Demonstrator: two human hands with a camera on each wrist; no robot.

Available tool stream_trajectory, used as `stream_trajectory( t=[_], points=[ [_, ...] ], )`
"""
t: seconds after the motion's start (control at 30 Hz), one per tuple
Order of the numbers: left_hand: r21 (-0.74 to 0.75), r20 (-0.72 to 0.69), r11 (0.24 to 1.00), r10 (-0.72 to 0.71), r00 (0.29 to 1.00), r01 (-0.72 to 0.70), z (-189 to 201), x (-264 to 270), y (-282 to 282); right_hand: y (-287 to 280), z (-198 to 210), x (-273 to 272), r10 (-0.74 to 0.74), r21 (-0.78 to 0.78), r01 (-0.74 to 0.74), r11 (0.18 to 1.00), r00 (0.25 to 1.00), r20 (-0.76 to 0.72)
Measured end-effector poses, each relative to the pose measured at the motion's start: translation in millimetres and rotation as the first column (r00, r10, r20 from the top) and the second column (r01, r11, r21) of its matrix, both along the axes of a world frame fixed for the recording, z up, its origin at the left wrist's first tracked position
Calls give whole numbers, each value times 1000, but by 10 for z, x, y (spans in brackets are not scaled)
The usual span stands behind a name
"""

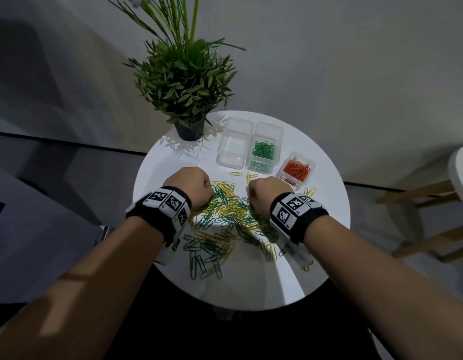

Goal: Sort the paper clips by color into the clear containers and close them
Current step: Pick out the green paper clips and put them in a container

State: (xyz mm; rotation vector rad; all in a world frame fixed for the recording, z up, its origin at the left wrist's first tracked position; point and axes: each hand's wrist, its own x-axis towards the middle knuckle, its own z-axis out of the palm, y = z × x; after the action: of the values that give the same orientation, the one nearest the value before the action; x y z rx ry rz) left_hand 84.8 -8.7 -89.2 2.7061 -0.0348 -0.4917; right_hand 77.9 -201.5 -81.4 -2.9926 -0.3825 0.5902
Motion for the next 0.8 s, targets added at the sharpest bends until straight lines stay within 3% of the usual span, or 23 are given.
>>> stream_trajectory(
  t=[0.17, 0.27, 0.33, 0.47, 0.57, 0.67, 0.8],
  points=[
    [14, -19, 1000, -20, 1000, 21, 35, 39, -106, -42, 66, -9, -192, 166, 202, 965, 978, -79],
    [27, -21, 998, -50, 999, 51, 29, 66, -129, -90, 102, -20, -299, 371, 332, 867, 943, -144],
    [-52, -30, 998, -43, 999, 41, 28, 67, -104, -119, 75, -41, -357, 512, 392, 765, 919, -169],
    [-317, -85, 944, 64, 994, -88, 82, 30, -11, -160, -12, -106, -422, 604, 492, 627, 866, -266],
    [-549, -262, 793, 138, 955, -265, 157, -48, 29, -167, -21, -180, -400, 679, 520, 518, 849, -346],
    [-692, -422, 577, 164, 892, -434, 222, -162, 27, -170, 1, -199, -364, 661, 529, 533, 848, -385],
    [-731, -510, 444, 149, 847, -518, 253, -241, 8, -146, 45, -145, -407, 618, 551, 561, 833, -374]
  ],
)
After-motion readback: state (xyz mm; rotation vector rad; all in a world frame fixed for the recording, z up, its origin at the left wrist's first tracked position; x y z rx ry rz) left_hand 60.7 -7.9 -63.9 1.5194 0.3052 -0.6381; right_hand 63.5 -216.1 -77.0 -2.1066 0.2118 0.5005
